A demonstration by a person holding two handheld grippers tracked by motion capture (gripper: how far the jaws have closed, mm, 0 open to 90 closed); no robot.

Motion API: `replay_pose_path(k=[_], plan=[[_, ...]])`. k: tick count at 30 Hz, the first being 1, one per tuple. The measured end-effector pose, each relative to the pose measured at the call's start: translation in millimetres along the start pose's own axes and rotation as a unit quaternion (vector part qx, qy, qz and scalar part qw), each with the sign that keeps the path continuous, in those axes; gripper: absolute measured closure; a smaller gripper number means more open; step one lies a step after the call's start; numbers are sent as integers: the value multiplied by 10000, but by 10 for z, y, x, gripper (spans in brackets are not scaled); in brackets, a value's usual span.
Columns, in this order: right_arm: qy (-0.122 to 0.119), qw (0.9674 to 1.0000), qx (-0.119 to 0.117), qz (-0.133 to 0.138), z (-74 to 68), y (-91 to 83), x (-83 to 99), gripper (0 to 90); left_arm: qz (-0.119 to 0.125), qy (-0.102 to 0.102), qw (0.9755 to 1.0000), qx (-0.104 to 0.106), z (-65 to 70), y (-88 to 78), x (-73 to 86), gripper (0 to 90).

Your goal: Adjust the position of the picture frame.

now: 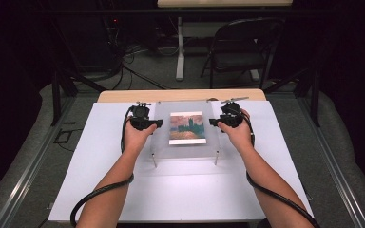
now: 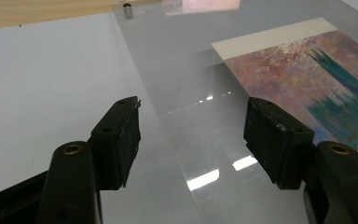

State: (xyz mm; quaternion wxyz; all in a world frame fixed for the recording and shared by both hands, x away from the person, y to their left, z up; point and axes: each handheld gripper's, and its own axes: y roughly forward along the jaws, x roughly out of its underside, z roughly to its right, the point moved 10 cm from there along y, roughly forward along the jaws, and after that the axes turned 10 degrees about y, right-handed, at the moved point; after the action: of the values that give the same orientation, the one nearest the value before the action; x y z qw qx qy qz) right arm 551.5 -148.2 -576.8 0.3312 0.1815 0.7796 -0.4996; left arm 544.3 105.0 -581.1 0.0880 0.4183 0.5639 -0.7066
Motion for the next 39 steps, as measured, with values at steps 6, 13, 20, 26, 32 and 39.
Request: replay_pose_path(k=[6, 13, 20, 26, 32, 39], plan=[[94, 9998, -100, -129, -60, 54, 22, 409, -133, -29, 9999, 85, 33, 68, 28, 353], [177, 9993, -208, -271, -114, 145, 67, 398, -213, -102, 9994, 245, 77, 123, 55, 353], [240, 9989, -186, -350, -112, 173, 82, 380, -237, -107, 9992, 293, 106, 145, 45, 347], [325, 9985, -239, -380, -112, 177, 70, 377, -248, -192, 9989, 348, 109, 162, 48, 324], [435, 9977, -292, -422, -103, 173, 63, 375, -268, -326, 9980, 480, 107, 174, 56, 302], [467, 9974, -327, -438, -107, 177, 62, 363, -291, -395, 9974, 525, 109, 185, 58, 283]])
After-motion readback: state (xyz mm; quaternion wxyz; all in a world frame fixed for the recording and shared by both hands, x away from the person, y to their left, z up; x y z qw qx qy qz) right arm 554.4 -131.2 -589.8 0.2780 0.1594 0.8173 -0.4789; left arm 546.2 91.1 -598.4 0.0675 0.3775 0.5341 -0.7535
